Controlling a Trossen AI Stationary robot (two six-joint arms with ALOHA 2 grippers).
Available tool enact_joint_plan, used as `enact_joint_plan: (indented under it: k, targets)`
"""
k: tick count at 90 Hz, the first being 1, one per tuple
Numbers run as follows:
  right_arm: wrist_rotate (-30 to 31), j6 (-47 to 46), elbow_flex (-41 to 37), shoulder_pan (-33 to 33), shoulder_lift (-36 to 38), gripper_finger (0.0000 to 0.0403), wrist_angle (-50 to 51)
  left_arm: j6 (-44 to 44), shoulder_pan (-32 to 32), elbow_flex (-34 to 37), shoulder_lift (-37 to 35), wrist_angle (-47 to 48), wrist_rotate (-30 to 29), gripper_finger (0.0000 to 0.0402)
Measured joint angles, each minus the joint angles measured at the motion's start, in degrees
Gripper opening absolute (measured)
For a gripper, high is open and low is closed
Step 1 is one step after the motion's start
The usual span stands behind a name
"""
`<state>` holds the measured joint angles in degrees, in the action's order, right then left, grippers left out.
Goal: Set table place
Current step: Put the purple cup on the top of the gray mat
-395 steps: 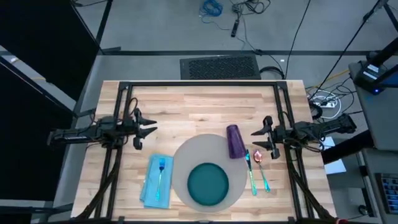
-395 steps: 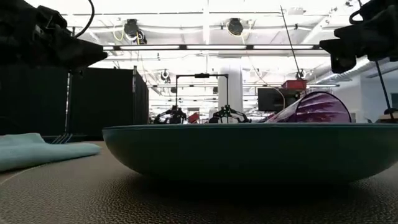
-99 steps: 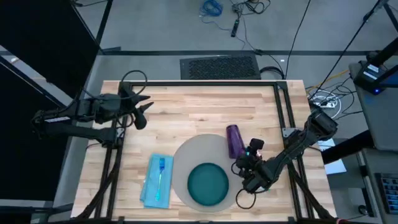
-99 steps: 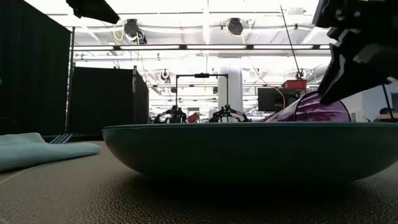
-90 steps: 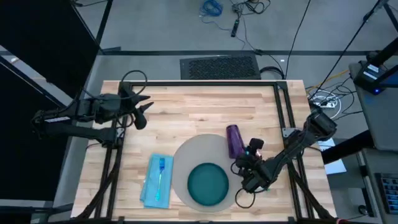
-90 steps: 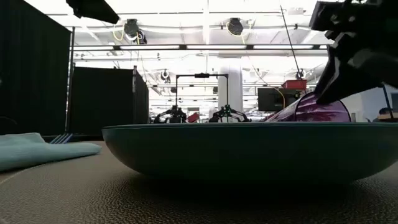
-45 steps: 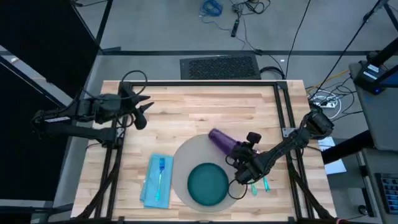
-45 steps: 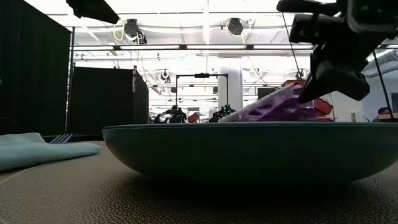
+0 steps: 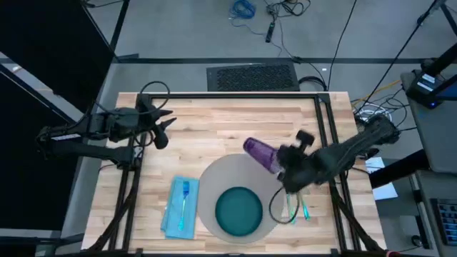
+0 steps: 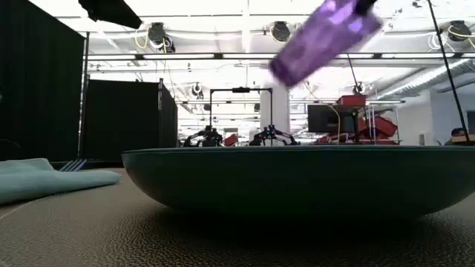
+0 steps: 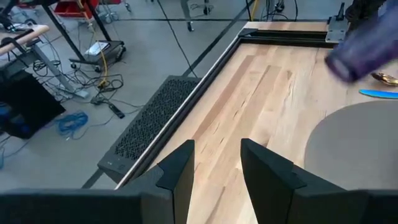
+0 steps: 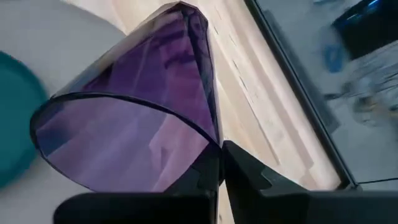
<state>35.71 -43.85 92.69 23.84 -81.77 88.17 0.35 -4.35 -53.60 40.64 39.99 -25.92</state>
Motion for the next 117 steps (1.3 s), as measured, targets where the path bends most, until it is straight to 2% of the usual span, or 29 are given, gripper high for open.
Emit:
enact_joint_plan:
  k: [12, 21, 28, 38, 54, 68, 97, 117]
  targets:
    - [-11.93, 8.69, 12.91, -11.08, 1.74, 0.0, 1.8, -0.03, 0.02, 0.0, 0.02, -0.02, 1.27, 0.0116]
    - [-24.75, 13.72, 20.8, -22.23, 1.28, 0.0, 1.81, -0.05, 0.01, 0.0, 0.0, -0.3, 1.75, 0.0116]
    - [-33.45, 17.6, 23.73, -30.48, 0.5, 0.0, 1.76, -0.06, 0.01, 0.0, 0.02, -0.43, 1.87, 0.0116]
    - [-39.84, 21.24, 24.0, -38.96, -2.19, 0.0, 2.02, -0.04, -0.01, 0.0, 0.02, -0.48, 1.87, 0.0116]
    - [-46.02, 26.64, 23.47, -43.37, -9.41, 0.0, 1.9, -0.05, -0.01, 0.0, 0.02, -0.48, 1.89, 0.0116]
    - [-56.59, 30.72, 23.37, -43.23, -14.55, 0.0, 1.8, -0.02, -0.01, 0.0, 0.02, -0.46, 1.88, 0.0116]
    - [-55.55, 32.49, 19.56, -43.39, -16.34, 0.0, 1.79, -0.03, -0.01, 0.0, 0.01, -0.44, 1.89, 0.0116]
    - [-55.38, 32.21, 10.27, -43.75, -16.31, 0.0, 1.9, -0.06, 0.0, 0.0, 0.26, -0.46, 1.91, 0.0116]
